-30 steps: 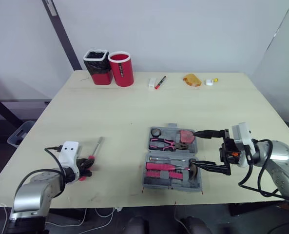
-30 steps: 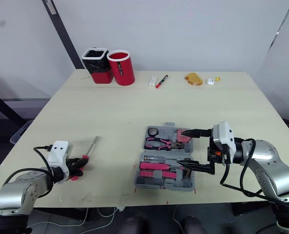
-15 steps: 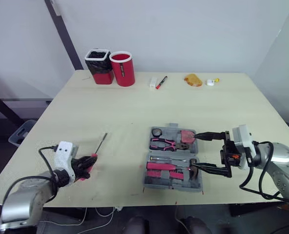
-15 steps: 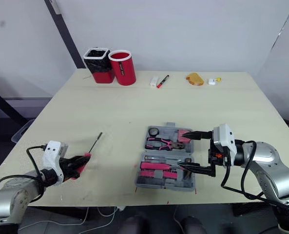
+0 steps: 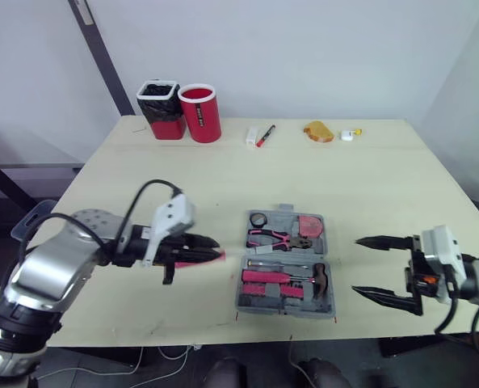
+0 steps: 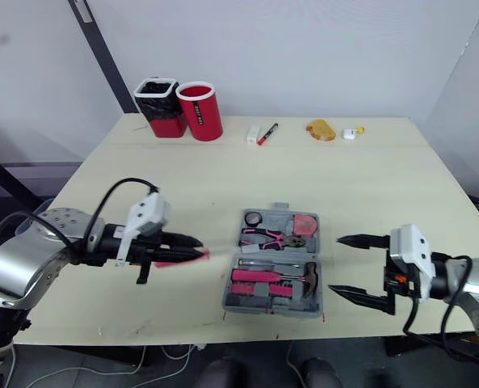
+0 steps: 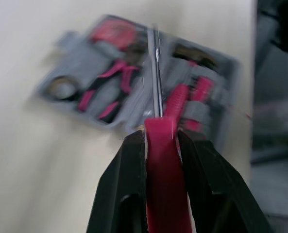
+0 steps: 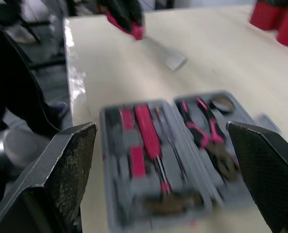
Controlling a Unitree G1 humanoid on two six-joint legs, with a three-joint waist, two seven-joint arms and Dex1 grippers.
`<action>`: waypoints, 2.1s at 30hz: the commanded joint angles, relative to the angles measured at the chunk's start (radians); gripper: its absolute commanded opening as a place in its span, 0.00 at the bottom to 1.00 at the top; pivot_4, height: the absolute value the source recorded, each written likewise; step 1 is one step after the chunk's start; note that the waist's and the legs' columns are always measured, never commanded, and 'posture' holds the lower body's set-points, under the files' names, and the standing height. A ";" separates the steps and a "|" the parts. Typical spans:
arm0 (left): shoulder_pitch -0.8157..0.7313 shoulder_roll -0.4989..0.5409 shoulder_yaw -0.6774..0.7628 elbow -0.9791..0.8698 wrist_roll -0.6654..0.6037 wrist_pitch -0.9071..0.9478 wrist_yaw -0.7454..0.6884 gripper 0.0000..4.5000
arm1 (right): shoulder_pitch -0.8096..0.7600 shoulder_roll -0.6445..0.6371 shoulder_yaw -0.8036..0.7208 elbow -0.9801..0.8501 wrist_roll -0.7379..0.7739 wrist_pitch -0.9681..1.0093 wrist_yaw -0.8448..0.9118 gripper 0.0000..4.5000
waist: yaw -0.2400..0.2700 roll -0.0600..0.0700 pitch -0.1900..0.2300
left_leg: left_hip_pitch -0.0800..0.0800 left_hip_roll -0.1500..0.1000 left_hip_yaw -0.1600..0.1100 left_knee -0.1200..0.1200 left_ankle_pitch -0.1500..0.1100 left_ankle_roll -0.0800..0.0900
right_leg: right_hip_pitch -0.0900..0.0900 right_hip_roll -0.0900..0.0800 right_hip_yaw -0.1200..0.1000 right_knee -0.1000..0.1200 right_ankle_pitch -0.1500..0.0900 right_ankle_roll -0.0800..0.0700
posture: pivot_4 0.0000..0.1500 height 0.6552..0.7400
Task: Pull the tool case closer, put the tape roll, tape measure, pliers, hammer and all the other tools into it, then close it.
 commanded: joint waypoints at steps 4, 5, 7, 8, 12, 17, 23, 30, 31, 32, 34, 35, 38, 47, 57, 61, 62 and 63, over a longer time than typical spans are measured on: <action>-0.120 -0.005 -0.170 -0.080 0.053 0.104 -0.041 0.13 | 0.114 -0.045 -0.158 -0.057 0.027 -0.007 0.032 1.00 | 0.003 0.000 0.000 | 0.001 0.002 -0.003 0.000 0.000 0.000 | 0.000 0.007 0.003 0.001 -0.001 0.001 | 1.00 1.00; -0.138 -0.022 -0.196 -0.084 0.074 0.115 -0.022 0.13 | 0.135 -0.049 -0.180 -0.060 0.028 -0.008 0.039 1.00 | 0.003 0.000 0.000 | 0.001 0.002 -0.003 0.001 0.000 0.000 | 0.000 0.007 0.004 0.002 -0.002 0.002 | 1.00 1.00; -0.147 -0.060 -0.208 -0.110 0.069 0.124 0.000 0.13 | 0.181 -0.052 -0.228 -0.079 0.036 0.002 0.043 1.00 | 0.003 0.000 0.000 | 0.001 0.002 -0.003 0.002 0.000 0.000 | 0.001 0.008 0.005 0.003 -0.002 0.003 | 1.00 1.00; -0.147 -0.079 -0.205 -0.118 0.063 0.131 0.013 0.13 | 0.199 -0.050 -0.246 -0.088 0.039 0.005 0.042 1.00 | 0.004 0.000 0.000 | 0.001 0.002 -0.003 0.002 0.000 0.000 | 0.001 0.008 0.006 0.003 -0.002 0.004 | 1.00 1.00; -0.083 -0.123 -0.121 -0.101 0.030 0.107 0.055 0.13 | 0.247 -0.031 -0.261 -0.138 0.049 0.014 0.020 1.00 | -0.001 0.000 0.000 | 0.001 0.001 -0.003 0.003 0.000 0.000 | 0.002 0.009 0.010 0.003 -0.002 0.004 | 1.00 1.00; 0.047 -0.161 -0.009 -0.046 0.019 0.045 0.117 0.13 | 0.232 -0.010 -0.235 -0.163 0.066 0.030 -0.025 1.00 | -0.003 0.000 0.000 | 0.002 0.002 -0.003 0.003 0.000 0.000 | 0.002 0.010 0.011 0.005 -0.002 0.004 | 1.00 1.00; 0.134 -0.243 0.123 -0.010 -0.048 0.046 0.202 0.13 | 0.148 0.012 -0.143 -0.139 0.059 0.037 -0.070 1.00 | 0.004 -0.001 0.000 | 0.002 0.002 -0.003 0.003 0.000 0.000 | 0.002 0.009 0.011 0.005 -0.002 0.003 | 1.00 1.00; 0.172 -0.317 0.174 0.012 -0.019 0.030 0.337 0.82 | 0.064 0.063 -0.037 -0.064 0.006 0.001 -0.096 1.00 | 0.003 -0.001 0.000 | 0.002 0.001 -0.003 0.003 0.000 0.000 | 0.002 0.009 0.011 0.004 0.000 0.000 | 1.00 1.00; 0.179 -0.332 0.184 0.013 -0.024 0.027 0.351 0.92 | 0.050 0.076 -0.022 -0.054 -0.002 -0.005 -0.109 1.00 | 0.002 -0.001 0.000 | 0.002 0.001 -0.003 0.003 0.000 0.000 | 0.002 0.009 0.011 0.005 0.000 0.000 | 1.00 1.00; 0.185 -0.348 0.192 0.012 -0.029 0.023 0.363 0.99 | 0.036 0.089 -0.008 -0.045 -0.013 -0.011 -0.122 1.00 | 0.002 -0.001 0.000 | 0.002 0.001 -0.003 0.003 0.000 0.000 | 0.002 0.009 0.011 0.005 0.000 0.000 | 1.00 1.00; 0.193 -0.372 0.201 0.013 -0.030 0.015 0.386 0.99 | 0.015 0.105 0.015 -0.027 -0.031 -0.020 -0.130 1.00 | 0.002 -0.001 0.000 | 0.002 0.001 -0.003 0.003 0.000 0.000 | 0.002 0.009 0.011 0.005 0.000 0.000 | 1.00 1.00; 0.198 -0.378 0.201 0.013 -0.026 0.006 0.390 0.99 | 0.006 0.111 0.025 -0.021 -0.038 -0.025 -0.132 1.00 | 0.001 -0.001 0.000 | 0.002 0.001 -0.003 0.004 0.000 0.000 | 0.002 0.009 0.011 0.005 0.000 0.000 | 1.00 1.00; 0.206 -0.401 0.207 0.019 -0.017 -0.001 0.422 0.99 | -0.019 0.125 0.053 -0.014 -0.044 -0.031 -0.134 1.00 | 0.001 -0.001 0.000 | 0.002 0.001 -0.003 0.003 0.000 0.000 | 0.002 0.009 0.011 0.005 0.000 0.000 | 1.00 1.00; 0.275 -0.328 0.254 0.064 -0.011 -0.002 0.401 0.99 | -0.031 0.101 0.085 -0.009 -0.055 -0.044 -0.088 1.00 | 0.001 -0.001 0.000 | 0.002 0.001 -0.003 0.003 0.000 0.000 | 0.002 0.009 0.011 0.005 0.000 0.000 | 1.00 1.00; 0.256 -0.200 0.121 0.202 0.122 -0.025 0.319 0.99 | -0.053 0.058 0.113 -0.071 -0.046 -0.024 -0.046 1.00 | 0.005 -0.001 0.000 | 0.002 0.001 -0.002 0.003 0.000 0.000 | 0.002 0.008 0.011 0.005 0.000 0.000 | 1.00 1.00; 0.212 -0.230 0.070 0.220 0.153 0.002 0.349 0.99 | -0.054 0.059 0.119 -0.090 -0.050 -0.019 -0.059 1.00 | 0.003 -0.001 0.000 | 0.002 0.001 -0.002 0.003 0.000 0.000 | 0.001 0.009 0.011 0.005 0.000 0.000 | 1.00 1.00; 0.209 -0.238 0.061 0.215 0.158 0.011 0.356 0.99 | -0.052 0.060 0.118 -0.091 -0.051 -0.019 -0.062 1.00 | 0.002 -0.001 0.000 | 0.002 0.001 -0.002 0.003 0.000 0.000 | 0.001 0.009 0.011 0.005 0.000 0.000 | 1.00 1.00; 0.209 -0.246 0.054 0.205 0.161 0.022 0.365 0.99 | -0.050 0.059 0.116 -0.093 -0.051 -0.019 -0.064 1.00 | 0.002 -0.001 0.000 | 0.002 0.001 -0.002 0.003 0.000 0.000 | 0.001 0.009 0.011 0.005 0.000 0.000 | 1.00 1.00</action>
